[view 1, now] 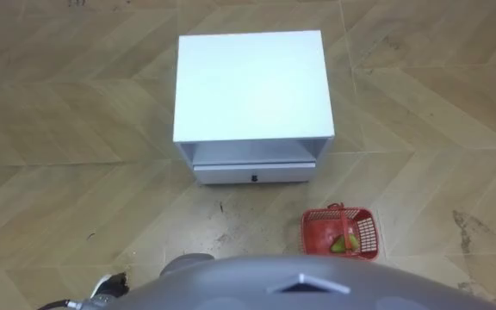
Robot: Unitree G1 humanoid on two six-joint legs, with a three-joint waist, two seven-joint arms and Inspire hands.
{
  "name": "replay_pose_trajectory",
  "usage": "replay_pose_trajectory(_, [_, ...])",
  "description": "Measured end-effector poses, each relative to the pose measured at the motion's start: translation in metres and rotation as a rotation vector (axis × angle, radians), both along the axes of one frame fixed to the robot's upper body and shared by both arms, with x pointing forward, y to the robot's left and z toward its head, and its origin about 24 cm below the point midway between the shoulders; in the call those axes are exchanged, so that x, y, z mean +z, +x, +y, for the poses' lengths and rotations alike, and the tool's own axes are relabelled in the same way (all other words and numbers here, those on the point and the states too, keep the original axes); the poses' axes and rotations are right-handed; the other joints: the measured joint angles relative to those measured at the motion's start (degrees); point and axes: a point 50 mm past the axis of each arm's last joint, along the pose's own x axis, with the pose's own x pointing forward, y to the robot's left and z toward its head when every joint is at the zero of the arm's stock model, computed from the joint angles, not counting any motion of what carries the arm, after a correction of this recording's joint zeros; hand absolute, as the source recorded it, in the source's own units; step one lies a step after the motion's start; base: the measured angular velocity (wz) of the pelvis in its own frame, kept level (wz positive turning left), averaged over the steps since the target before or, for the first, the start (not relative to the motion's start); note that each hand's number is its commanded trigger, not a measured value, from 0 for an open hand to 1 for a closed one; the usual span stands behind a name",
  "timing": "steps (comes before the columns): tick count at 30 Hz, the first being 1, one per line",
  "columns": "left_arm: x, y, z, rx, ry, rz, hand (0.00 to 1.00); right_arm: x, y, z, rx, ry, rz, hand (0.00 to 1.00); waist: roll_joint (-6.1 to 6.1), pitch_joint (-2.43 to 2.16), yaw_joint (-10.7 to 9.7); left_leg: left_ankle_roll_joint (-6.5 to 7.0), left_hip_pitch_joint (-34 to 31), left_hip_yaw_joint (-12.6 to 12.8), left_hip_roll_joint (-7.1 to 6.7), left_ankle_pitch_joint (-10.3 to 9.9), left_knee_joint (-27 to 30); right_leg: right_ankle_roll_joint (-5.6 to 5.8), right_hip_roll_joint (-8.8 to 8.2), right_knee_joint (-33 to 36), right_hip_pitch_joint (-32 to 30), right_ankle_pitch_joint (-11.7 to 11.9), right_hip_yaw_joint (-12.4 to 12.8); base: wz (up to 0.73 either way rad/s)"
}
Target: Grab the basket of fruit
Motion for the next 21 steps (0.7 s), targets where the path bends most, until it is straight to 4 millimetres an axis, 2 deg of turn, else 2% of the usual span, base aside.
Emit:
replay_pose_trajectory(9, [-0.0008, 0.0017, -0.0034, -0.027, -0.014, 0.004, 0.0, -0.0012, 0.0045, 0.004, 0.074, 0.018, 0.011, 0.0, -0.6, 0.21, 0.6, 0.0, -0.1, 0.0, -0.01, 0.0, 0.1, 0.0, -0.01, 0.0, 0.0, 0.0, -0.1, 0.0])
replay_pose_trajectory(21, [-0.0011, 0.0021, -0.0045, -0.024, -0.029, 0.012, 0.0, -0.0017, 0.008, 0.0057, 0.092, 0.017, 0.025, 0.0, -0.61, 0.22, 0.7, 0.01, -0.1, -0.1, -0.03, 0.0, 0.1, 0.0, -0.04, 0.1, 0.0, 0.0, 0.0, 0.0])
